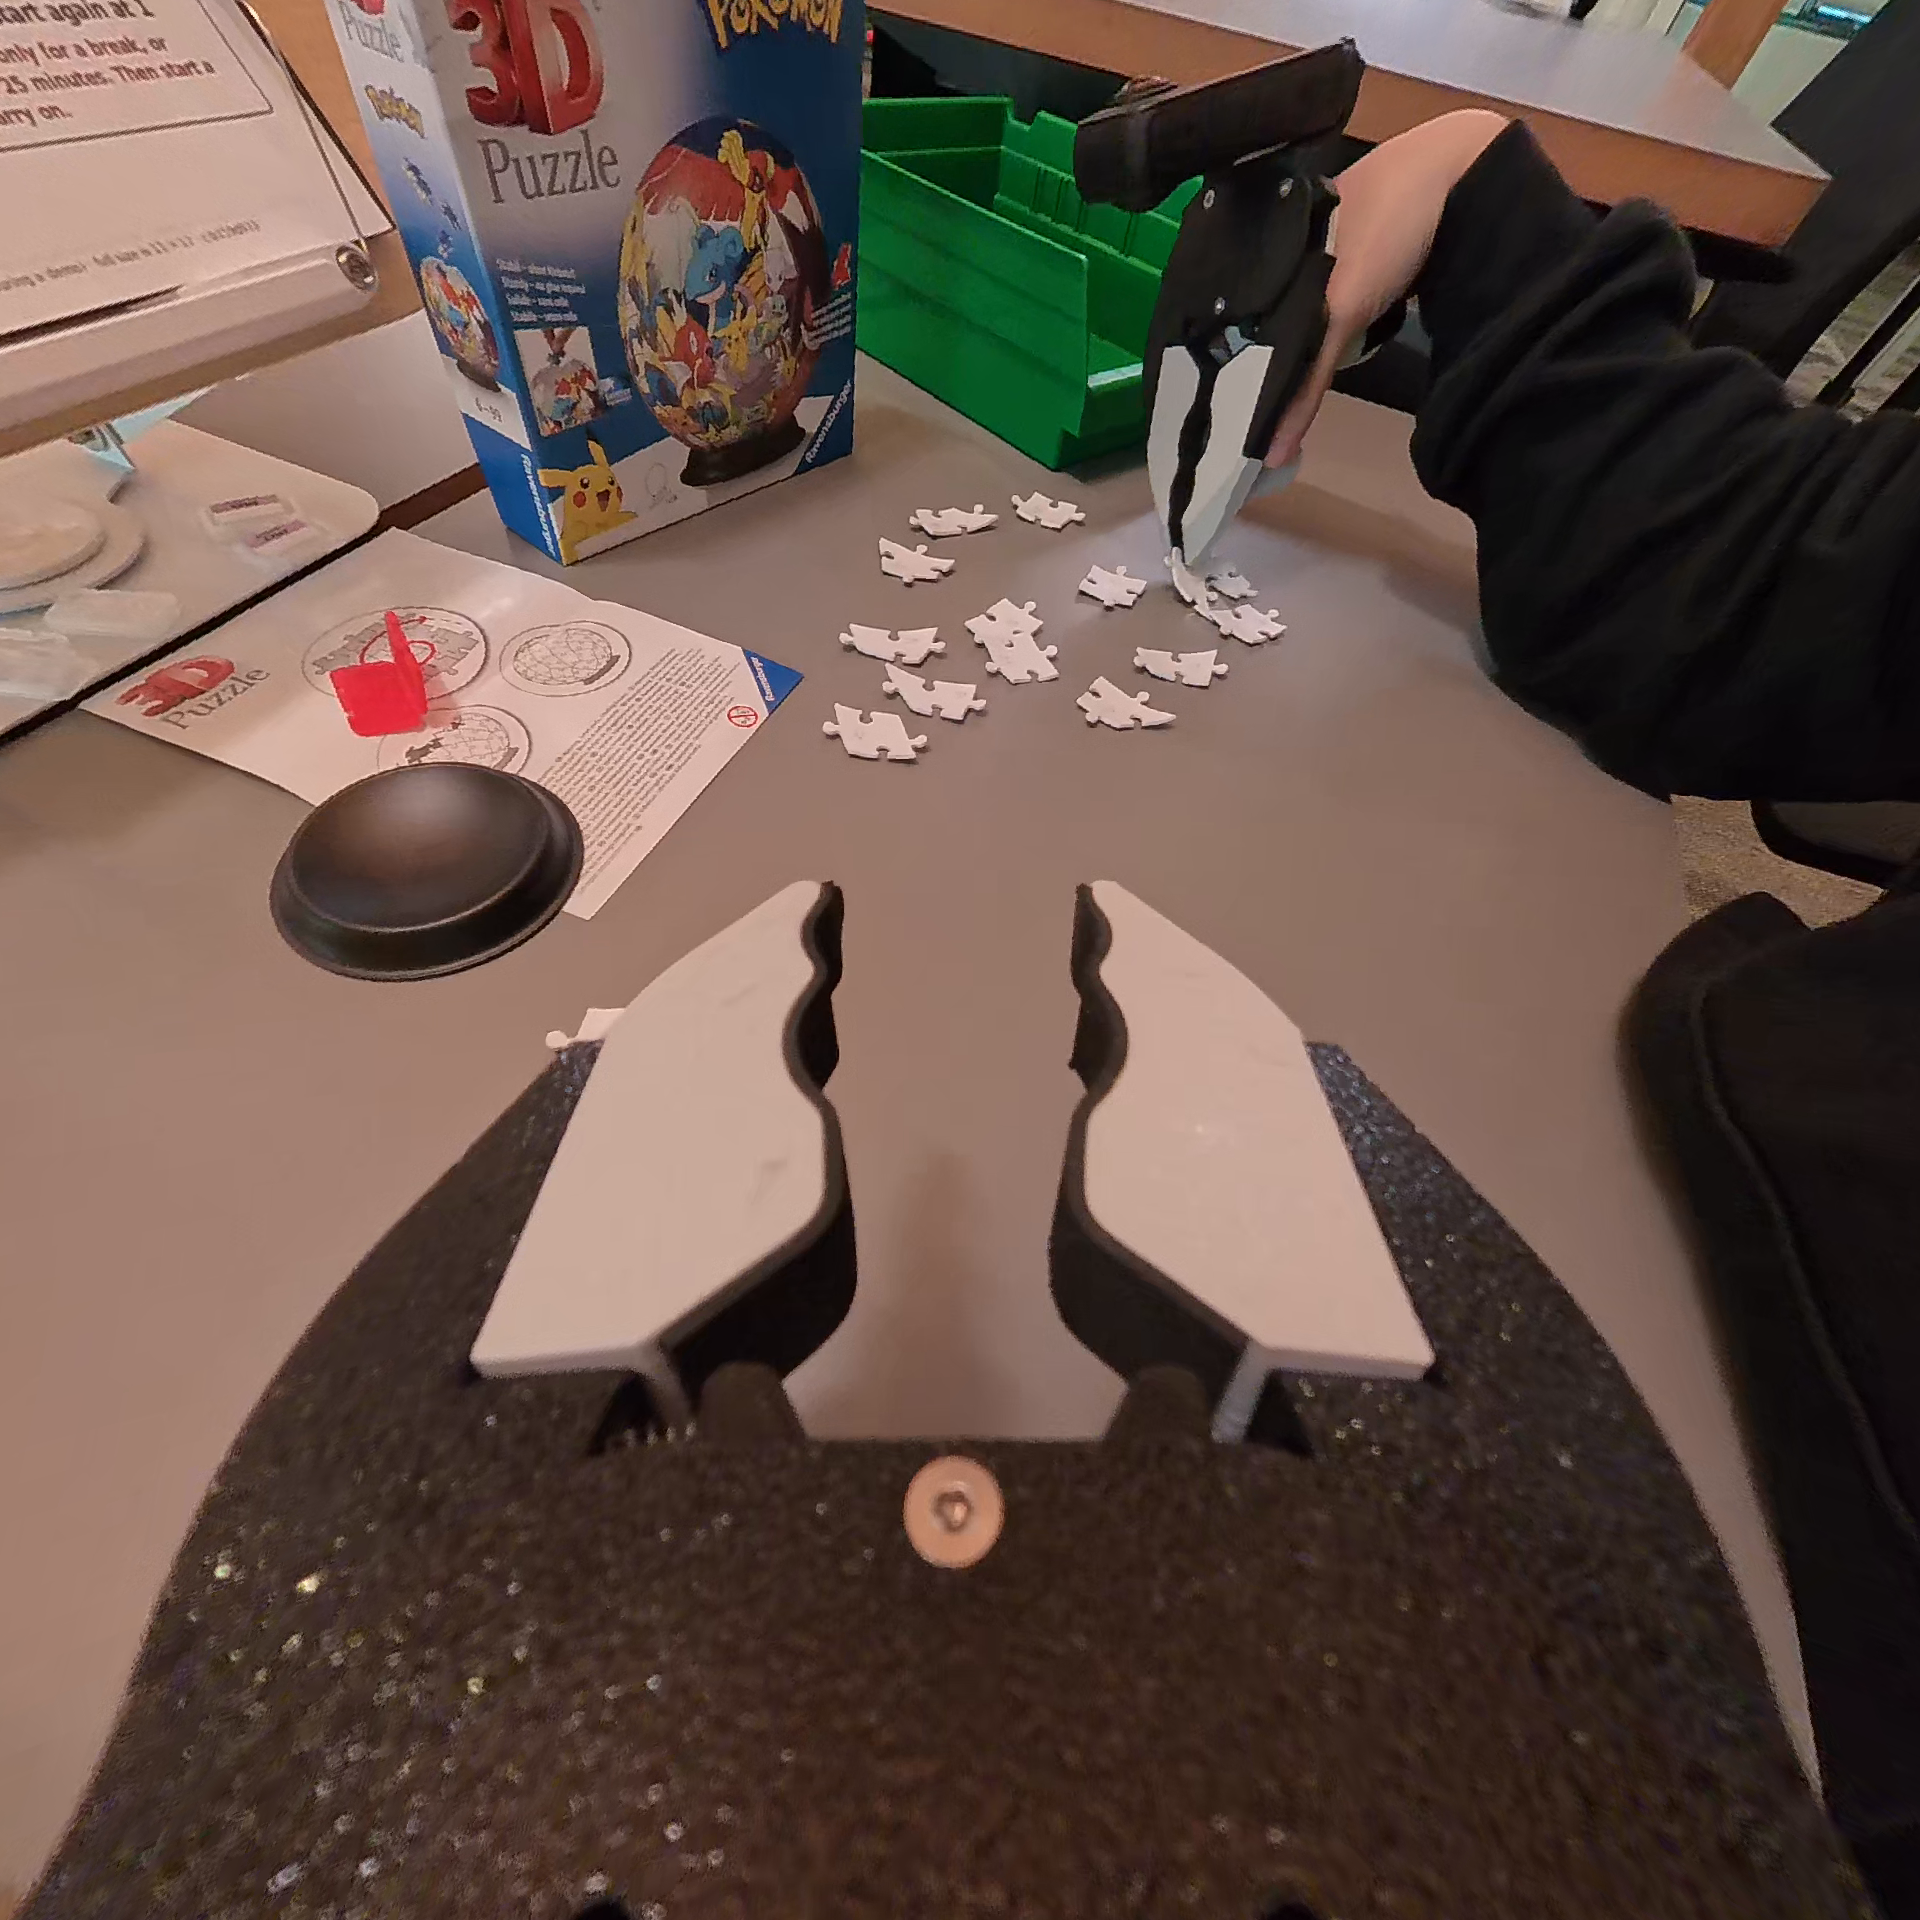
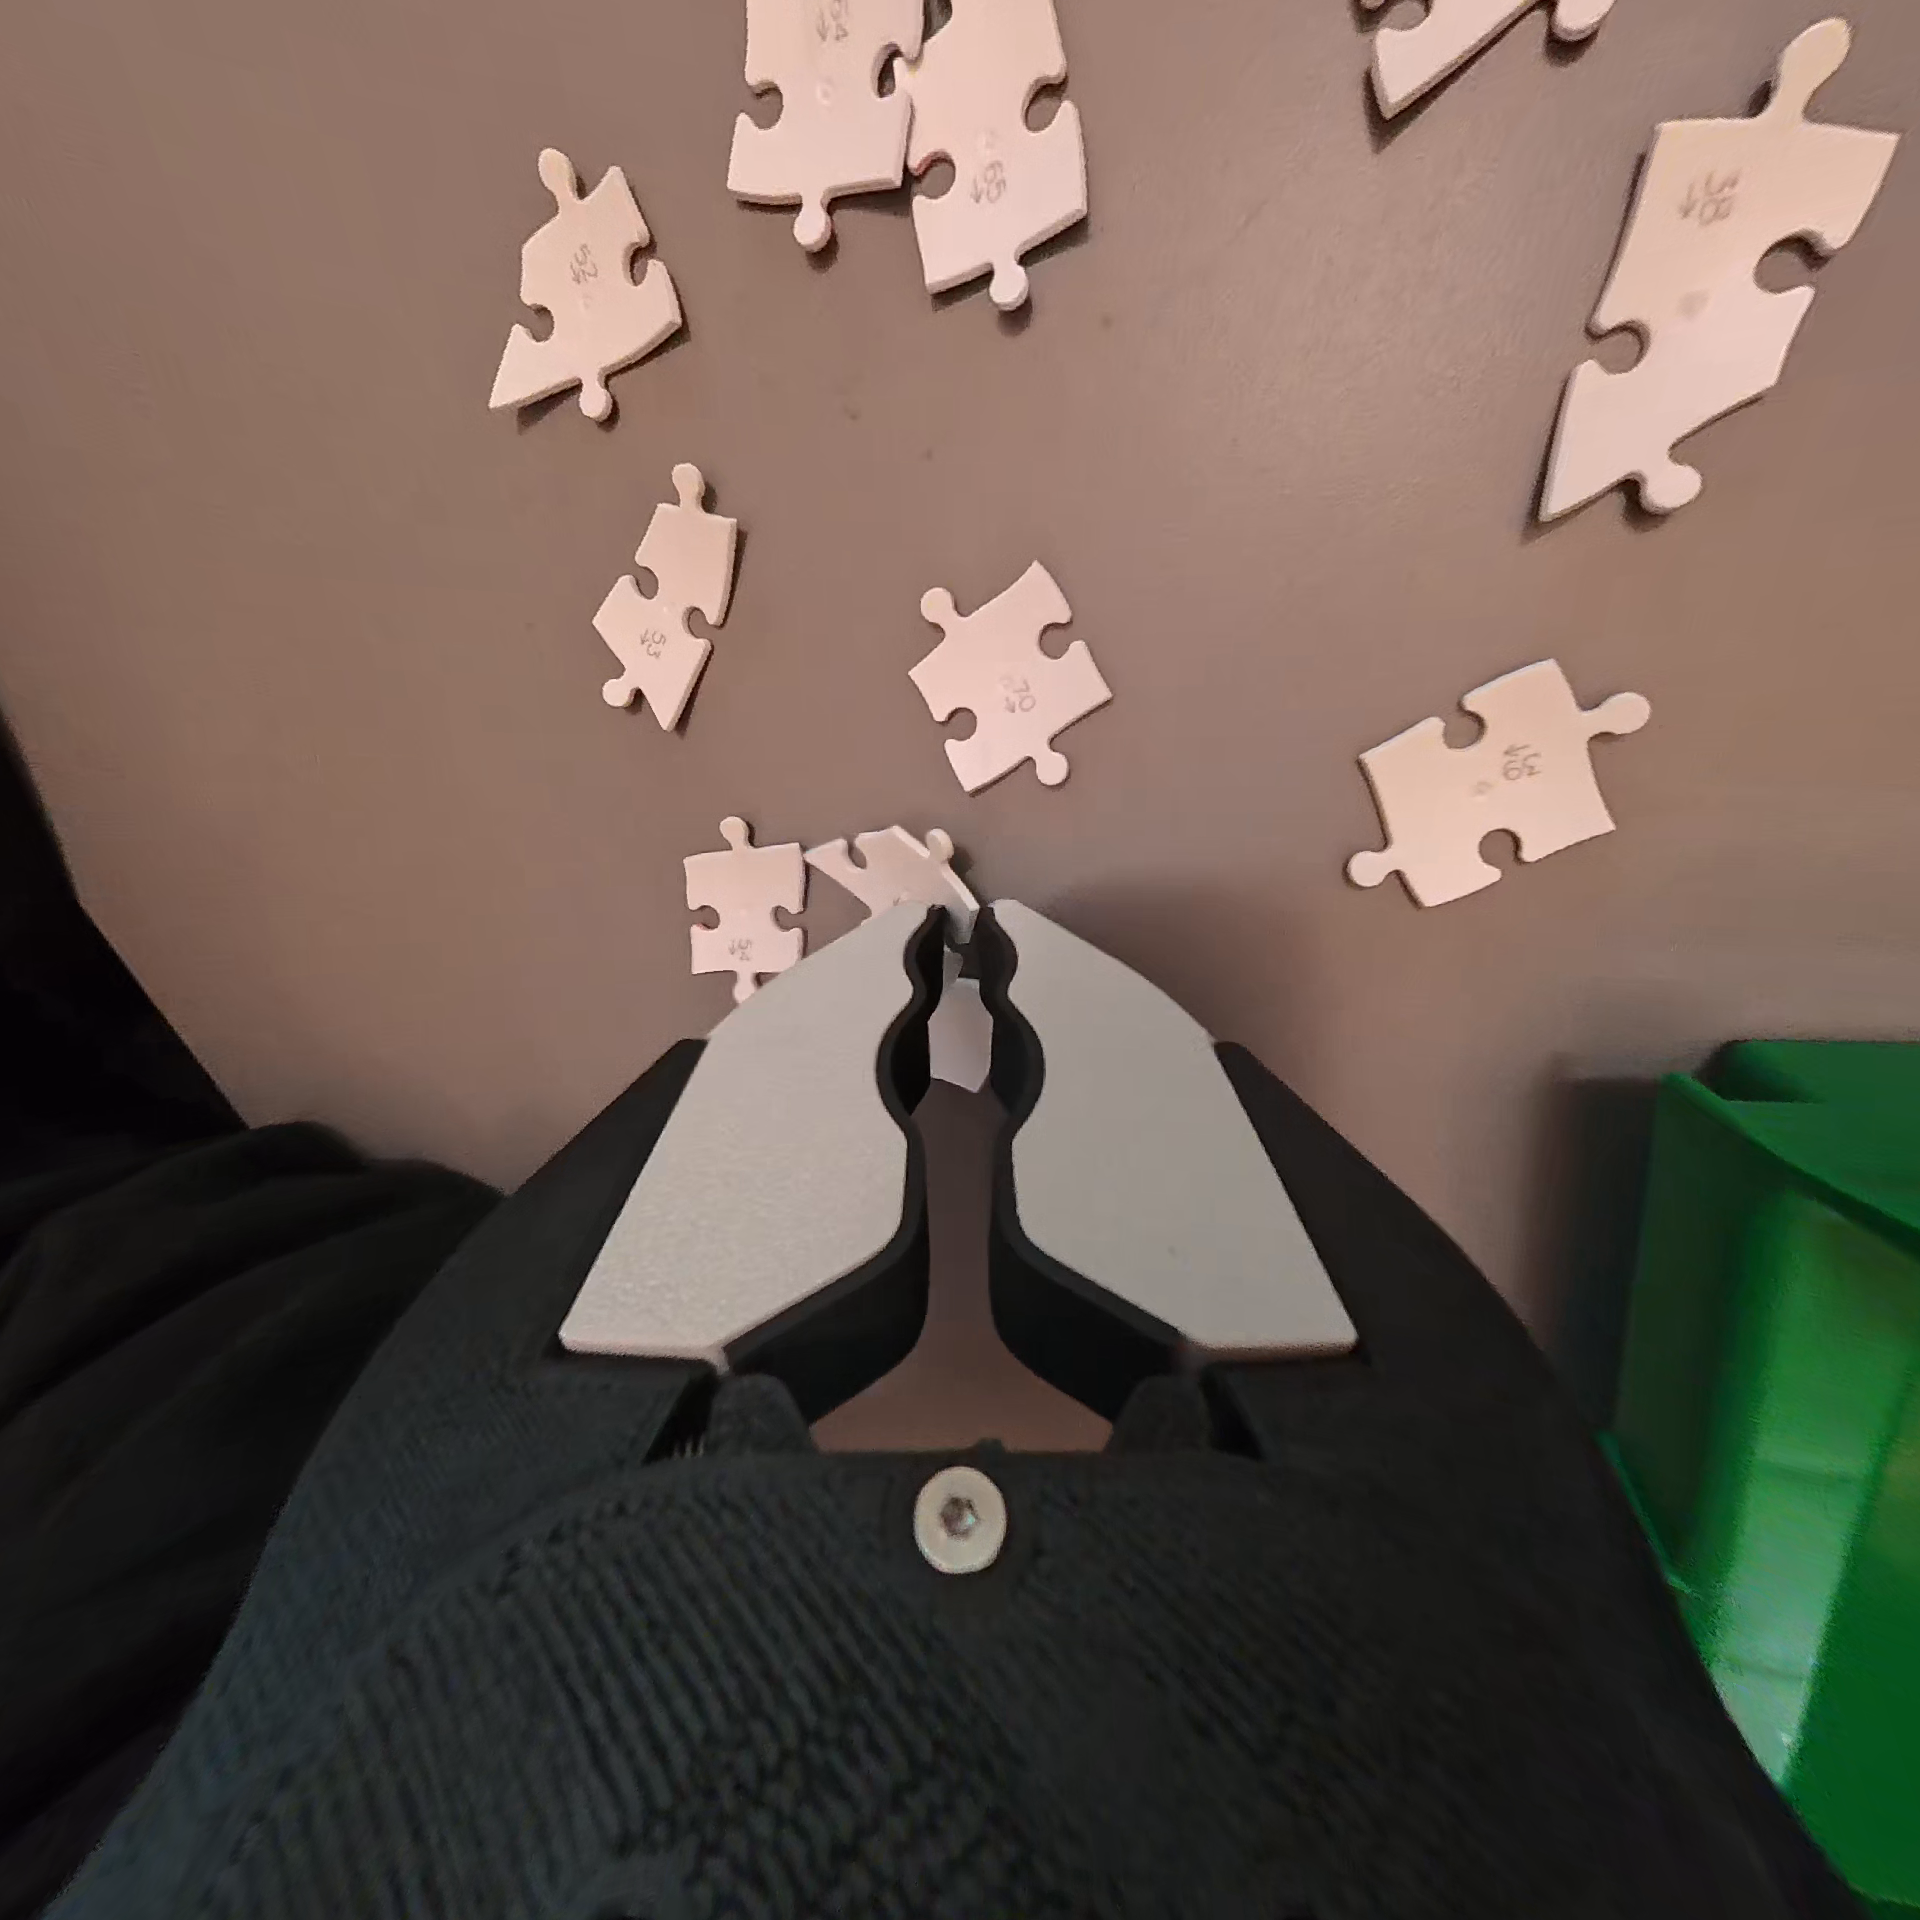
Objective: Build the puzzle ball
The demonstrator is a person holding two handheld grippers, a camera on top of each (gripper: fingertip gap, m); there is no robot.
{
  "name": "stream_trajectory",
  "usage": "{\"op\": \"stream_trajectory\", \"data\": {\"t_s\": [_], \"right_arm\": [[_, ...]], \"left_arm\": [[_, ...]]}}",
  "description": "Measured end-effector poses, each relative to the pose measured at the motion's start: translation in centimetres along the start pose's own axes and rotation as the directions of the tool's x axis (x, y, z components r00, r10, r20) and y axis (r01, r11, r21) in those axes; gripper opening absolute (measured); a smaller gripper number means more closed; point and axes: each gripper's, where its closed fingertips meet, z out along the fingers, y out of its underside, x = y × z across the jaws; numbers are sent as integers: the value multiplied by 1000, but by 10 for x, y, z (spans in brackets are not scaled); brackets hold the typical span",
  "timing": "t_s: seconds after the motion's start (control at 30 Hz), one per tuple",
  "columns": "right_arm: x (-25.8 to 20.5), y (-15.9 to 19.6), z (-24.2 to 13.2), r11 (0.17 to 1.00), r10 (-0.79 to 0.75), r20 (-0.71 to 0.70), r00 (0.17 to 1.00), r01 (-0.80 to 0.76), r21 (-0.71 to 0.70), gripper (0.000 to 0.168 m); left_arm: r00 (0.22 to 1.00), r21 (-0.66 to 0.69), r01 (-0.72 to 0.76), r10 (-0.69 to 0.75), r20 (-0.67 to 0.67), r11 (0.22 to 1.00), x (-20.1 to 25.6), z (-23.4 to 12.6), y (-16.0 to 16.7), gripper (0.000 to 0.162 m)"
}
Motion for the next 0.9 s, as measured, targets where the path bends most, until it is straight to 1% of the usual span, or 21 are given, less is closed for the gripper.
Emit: {"op": "stream_trajectory", "data": {"t_s": [0.07,0.13,0.2,0.3,0.4,0.47,0.53,0.67,0.8,0.9], "right_arm": [[1,1,0,1000,-10,-18,1000,10,-11,7],[3,4,0,999,-24,-45,999,23,-26,13],[4,6,-2,999,-35,-69,997,32,-40,15],[10,3,-13,998,-55,-162,985,51,-28,19],[17,-8,-37,997,-34,-292,956,51,52,24],[13,-26,-58,982,-21,-358,933,86,166,27],[4,-51,-78,947,-21,-414,910,151,283,30],[-18,-101,-109,854,-53,-533,844,315,414,34],[-54,-155,-127,713,-131,-566,814,475,517,29],[-72,-188,-140,623,-102,-575,812,503,599,29]], "left_arm": [[1000,-2,-2,2,-3,1000,1,0,1,41],[1000,-3,-3,3,-5,1000,2,0,1,41],[1000,-3,-3,3,-4,1000,3,-1,1,41],[1000,5,-4,4,-3,1000,3,-3,0,41],[1000,17,-13,13,9,1000,1,-7,-2,41],[999,30,-23,22,28,999,-1,-11,-5,41],[998,46,-27,24,59,999,-7,-16,-9,42],[990,73,-42,31,140,996,-21,-33,-20,42],[961,16,-75,69,266,997,-45,-64,-26,43],[918,-45,-70,82,388,997,-74,-99,-30,43]]}}
